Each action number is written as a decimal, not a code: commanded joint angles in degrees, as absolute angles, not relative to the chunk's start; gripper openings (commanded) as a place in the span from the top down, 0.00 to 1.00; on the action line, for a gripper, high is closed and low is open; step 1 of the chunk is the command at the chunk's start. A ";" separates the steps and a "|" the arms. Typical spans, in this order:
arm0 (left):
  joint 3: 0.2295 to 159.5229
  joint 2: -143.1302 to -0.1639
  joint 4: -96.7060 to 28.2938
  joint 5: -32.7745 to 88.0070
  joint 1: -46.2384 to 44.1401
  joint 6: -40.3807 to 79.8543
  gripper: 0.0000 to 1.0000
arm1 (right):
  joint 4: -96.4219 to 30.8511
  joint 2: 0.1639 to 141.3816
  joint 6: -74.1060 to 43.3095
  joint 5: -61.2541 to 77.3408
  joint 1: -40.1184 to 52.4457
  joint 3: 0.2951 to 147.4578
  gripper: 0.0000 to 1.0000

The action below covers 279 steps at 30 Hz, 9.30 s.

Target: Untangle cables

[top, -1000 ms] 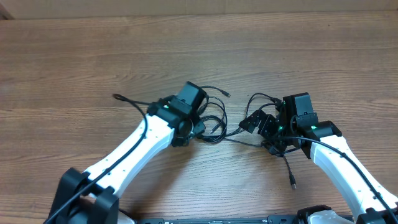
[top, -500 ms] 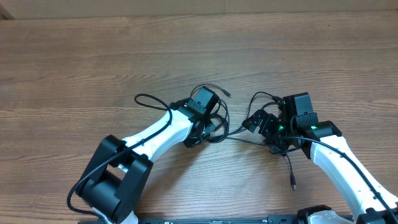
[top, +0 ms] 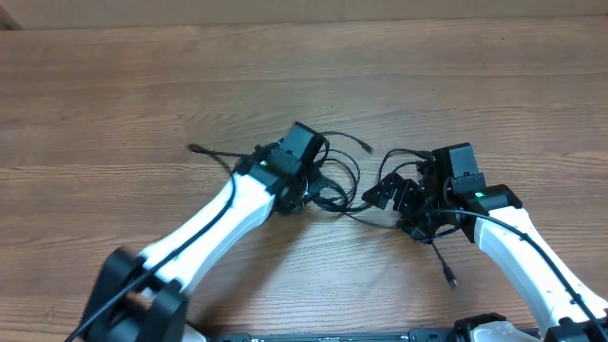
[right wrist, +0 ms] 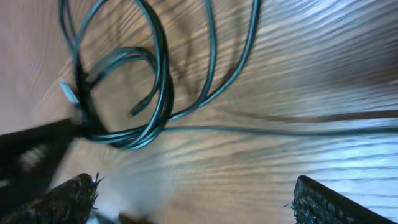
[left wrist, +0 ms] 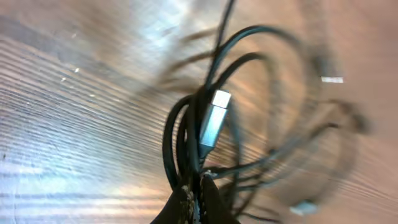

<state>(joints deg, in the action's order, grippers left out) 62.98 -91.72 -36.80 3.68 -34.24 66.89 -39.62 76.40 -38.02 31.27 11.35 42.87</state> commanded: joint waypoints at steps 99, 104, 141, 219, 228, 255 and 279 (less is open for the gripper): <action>64.12 -79.31 -55.68 45.52 0.25 -20.49 0.22 | -24.60 81.12 2.24 45.12 35.07 61.04 0.96; 64.12 -79.31 -61.17 47.55 0.27 -36.69 0.25 | -24.82 81.12 -0.03 49.23 33.45 61.04 0.96; 64.10 -79.33 -64.95 66.57 0.99 -58.22 0.03 | -26.28 81.45 -17.65 61.54 22.26 60.86 0.96; 58.81 -79.37 -45.12 49.58 -10.11 -11.46 0.96 | -44.99 80.95 -17.85 10.17 22.31 60.82 0.23; 58.81 -79.37 -42.17 52.53 -10.11 -10.66 0.96 | -41.69 81.01 -17.85 24.01 22.48 60.07 0.23; 58.81 -79.37 -36.73 43.03 -9.08 2.15 0.91 | -45.82 88.95 -24.01 8.62 11.60 60.07 0.16; 71.02 -78.96 -54.04 38.33 -9.04 -14.00 0.96 | -37.98 75.22 -1.58 46.30 18.79 61.58 0.17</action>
<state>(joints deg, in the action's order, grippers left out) 68.31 -80.29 -51.46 34.17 -9.28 -4.27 -40.03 75.59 -3.38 40.18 17.32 60.05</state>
